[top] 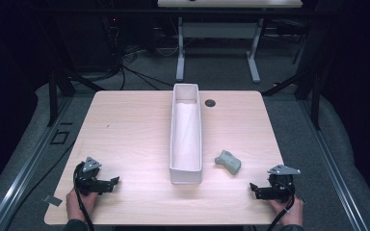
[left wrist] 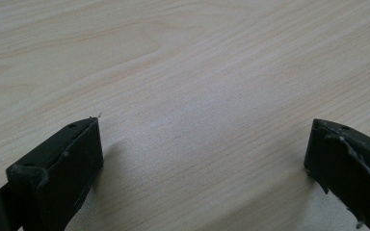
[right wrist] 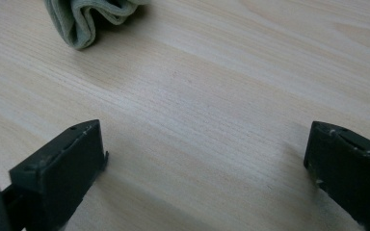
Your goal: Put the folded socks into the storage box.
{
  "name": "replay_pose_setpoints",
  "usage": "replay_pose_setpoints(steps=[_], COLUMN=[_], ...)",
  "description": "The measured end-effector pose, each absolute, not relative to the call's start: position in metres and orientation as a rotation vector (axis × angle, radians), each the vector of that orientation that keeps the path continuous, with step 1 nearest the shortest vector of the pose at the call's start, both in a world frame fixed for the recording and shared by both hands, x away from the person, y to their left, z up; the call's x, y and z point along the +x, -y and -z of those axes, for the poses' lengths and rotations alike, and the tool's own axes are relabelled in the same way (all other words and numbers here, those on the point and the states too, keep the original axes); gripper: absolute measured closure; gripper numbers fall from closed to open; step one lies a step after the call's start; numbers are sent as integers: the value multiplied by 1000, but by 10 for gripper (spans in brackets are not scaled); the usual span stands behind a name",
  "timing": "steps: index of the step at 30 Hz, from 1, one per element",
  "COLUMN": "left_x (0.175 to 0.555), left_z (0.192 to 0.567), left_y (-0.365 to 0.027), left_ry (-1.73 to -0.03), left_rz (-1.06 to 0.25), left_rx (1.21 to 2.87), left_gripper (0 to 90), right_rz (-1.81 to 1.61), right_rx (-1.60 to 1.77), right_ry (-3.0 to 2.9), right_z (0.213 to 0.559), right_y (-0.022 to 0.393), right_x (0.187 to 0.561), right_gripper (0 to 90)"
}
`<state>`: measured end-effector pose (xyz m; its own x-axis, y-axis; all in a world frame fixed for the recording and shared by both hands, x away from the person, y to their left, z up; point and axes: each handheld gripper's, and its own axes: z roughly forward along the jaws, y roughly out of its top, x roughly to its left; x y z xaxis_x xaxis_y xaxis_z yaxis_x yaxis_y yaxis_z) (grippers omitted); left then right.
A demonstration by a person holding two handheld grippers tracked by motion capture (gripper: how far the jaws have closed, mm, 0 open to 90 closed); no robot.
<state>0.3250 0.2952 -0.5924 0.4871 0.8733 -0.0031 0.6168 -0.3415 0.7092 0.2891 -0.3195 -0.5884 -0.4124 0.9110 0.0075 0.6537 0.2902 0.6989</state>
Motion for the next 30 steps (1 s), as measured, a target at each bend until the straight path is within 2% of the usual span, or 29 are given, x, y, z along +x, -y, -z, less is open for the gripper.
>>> replay_pose_setpoints(steps=[17, 30], left_x=[325, 325], left_z=[592, 592], left_y=[-295, -295], left_ry=[-1222, -1223], left_rz=[-504, -504], left_rx=[2081, 2081], left_gripper=[0, 0], right_rz=[-876, -867], right_rx=[1418, 1387], right_ry=[-2256, -2333], right_z=[572, 532], right_y=[318, 301], right_x=[291, 299], right_gripper=[10, 0])
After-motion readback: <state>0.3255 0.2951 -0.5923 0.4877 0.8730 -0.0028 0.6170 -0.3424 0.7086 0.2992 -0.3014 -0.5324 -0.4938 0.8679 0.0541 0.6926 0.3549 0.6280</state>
